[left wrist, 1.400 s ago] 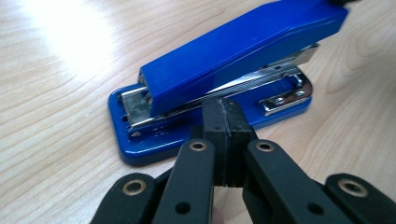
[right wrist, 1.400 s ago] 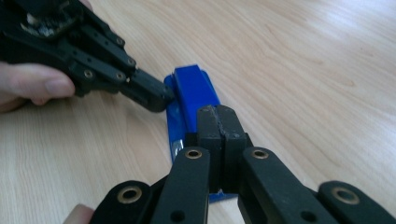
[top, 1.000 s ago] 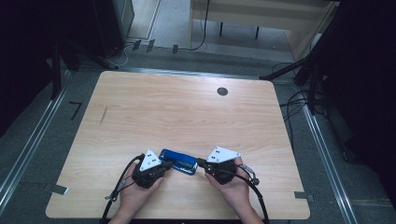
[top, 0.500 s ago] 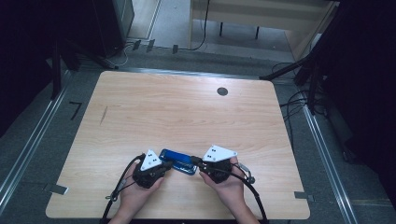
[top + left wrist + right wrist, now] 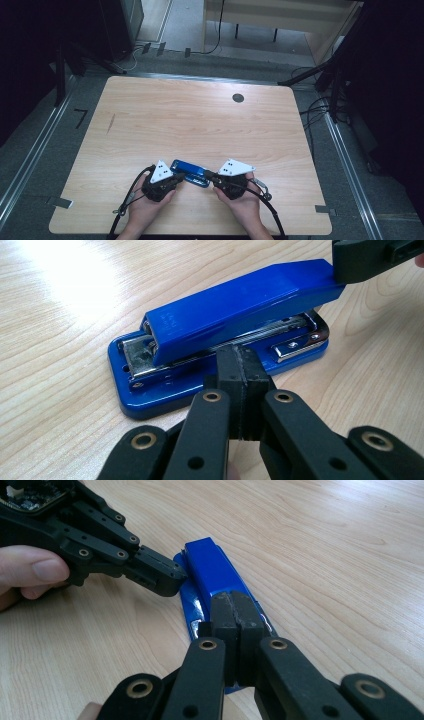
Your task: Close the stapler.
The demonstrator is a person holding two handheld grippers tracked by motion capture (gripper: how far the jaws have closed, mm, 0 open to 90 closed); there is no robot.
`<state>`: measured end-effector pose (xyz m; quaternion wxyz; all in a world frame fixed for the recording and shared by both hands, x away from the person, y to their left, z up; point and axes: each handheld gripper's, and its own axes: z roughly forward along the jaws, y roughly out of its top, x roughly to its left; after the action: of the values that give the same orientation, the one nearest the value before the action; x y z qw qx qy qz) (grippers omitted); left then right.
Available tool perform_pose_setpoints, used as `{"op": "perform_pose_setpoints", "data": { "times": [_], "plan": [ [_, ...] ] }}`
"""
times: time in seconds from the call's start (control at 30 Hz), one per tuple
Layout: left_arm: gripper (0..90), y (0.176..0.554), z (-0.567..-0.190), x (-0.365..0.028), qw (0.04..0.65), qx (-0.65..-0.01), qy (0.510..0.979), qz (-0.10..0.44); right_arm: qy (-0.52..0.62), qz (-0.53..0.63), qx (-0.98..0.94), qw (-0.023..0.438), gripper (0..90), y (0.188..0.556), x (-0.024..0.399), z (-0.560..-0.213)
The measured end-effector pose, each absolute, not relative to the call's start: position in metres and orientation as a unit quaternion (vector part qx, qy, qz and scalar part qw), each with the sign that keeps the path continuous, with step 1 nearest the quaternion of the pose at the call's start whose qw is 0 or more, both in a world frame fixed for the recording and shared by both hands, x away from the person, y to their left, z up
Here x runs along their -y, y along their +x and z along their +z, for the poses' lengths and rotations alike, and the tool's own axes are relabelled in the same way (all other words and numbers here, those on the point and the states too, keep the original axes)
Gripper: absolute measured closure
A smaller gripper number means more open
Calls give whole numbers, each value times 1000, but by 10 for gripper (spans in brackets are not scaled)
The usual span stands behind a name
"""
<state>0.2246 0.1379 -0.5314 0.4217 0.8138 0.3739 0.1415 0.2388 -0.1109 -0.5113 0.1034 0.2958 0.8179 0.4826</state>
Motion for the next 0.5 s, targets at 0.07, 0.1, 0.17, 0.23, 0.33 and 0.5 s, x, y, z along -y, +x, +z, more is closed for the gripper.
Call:
{"op": "perform_pose_setpoints", "data": {
  "times": [0.07, 0.1, 0.17, 0.23, 0.33, 0.5],
  "plan": [
    [900, 225, -531, -139, 425, -375, 811, 141, 307, 474, -818, 109, 900, 237, 110, -509],
    [900, 225, -531, -139, 425, -375, 811, 141, 307, 474, -818, 109, 900, 237, 110, -509],
    [900, 225, -531, -142, 433, -381, 806, 136, 320, 493, -801, 112, 900, 235, 111, -504],
    [900, 225, -531, -143, 439, -383, 802, 134, 312, 487, -807, 117, 900, 233, 110, -503],
    [900, 225, -531, -144, 440, -384, 801, 134, 306, 490, -809, 110, 900, 229, 110, -507],
    [900, 222, -530, -150, 451, -390, 791, 135, 308, 482, -813, 106, 900, 223, 109, -514]
  ]
}}
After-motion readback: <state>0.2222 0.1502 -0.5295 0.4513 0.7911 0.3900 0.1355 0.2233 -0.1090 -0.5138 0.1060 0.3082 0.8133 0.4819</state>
